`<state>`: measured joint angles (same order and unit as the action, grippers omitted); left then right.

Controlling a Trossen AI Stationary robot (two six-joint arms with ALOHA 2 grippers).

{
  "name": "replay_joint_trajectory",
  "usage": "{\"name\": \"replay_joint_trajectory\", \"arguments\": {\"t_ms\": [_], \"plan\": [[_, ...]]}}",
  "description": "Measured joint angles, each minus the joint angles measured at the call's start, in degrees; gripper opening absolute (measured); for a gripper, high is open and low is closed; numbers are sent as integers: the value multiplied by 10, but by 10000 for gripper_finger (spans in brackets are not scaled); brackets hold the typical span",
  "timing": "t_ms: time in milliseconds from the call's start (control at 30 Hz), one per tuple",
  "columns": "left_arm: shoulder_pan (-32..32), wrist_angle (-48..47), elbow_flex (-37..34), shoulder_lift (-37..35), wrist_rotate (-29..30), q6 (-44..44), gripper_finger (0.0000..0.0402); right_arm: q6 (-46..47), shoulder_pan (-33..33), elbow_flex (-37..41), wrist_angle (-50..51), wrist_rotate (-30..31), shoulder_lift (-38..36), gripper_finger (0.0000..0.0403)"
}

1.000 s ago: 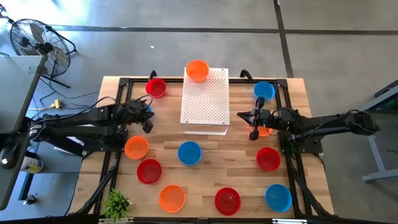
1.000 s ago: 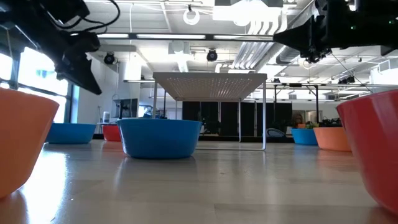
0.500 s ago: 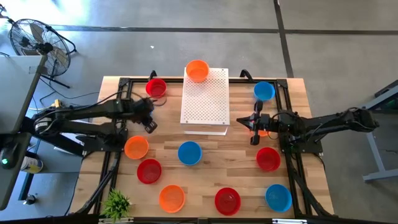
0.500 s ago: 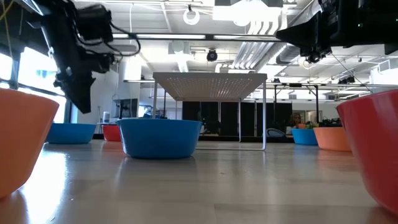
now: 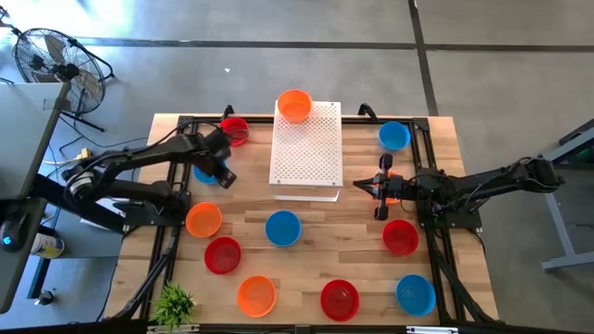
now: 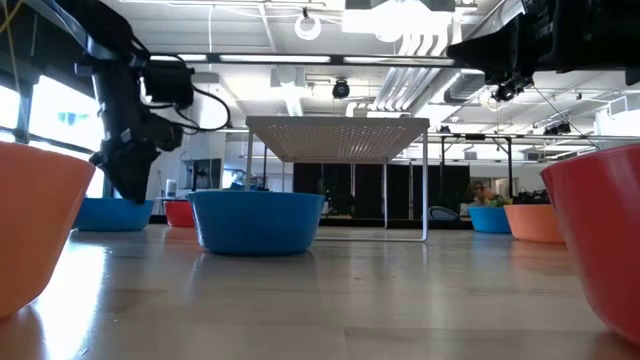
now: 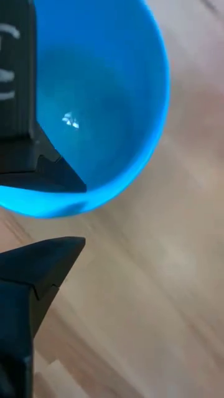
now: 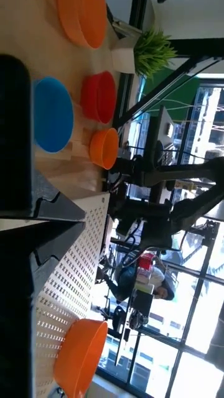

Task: Pick & Place Mini bowls
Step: Put the blue bowl on the shelf

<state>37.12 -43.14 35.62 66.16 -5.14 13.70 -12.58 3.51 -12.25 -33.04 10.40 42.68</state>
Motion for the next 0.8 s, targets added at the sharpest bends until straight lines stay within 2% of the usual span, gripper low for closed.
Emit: {"name": "replay_joint_trajectory", "arguments": {"t_ms": [167,333,433,633,800], "plan": [[0,9,0,36,-5,4,101,-12,0,0,8,10,0,0],[0,-8,1,40,0,-3,17,-14,0,0,13,11,0,0],[0,-32,16,41,13,-1,15,-16,0,0,20,11,0,0],[-4,-132,125,24,33,-31,4,-17,-1,0,31,11,0,0],[-41,-155,240,22,44,-45,2,-19,-1,0,36,11,0,0]]}}
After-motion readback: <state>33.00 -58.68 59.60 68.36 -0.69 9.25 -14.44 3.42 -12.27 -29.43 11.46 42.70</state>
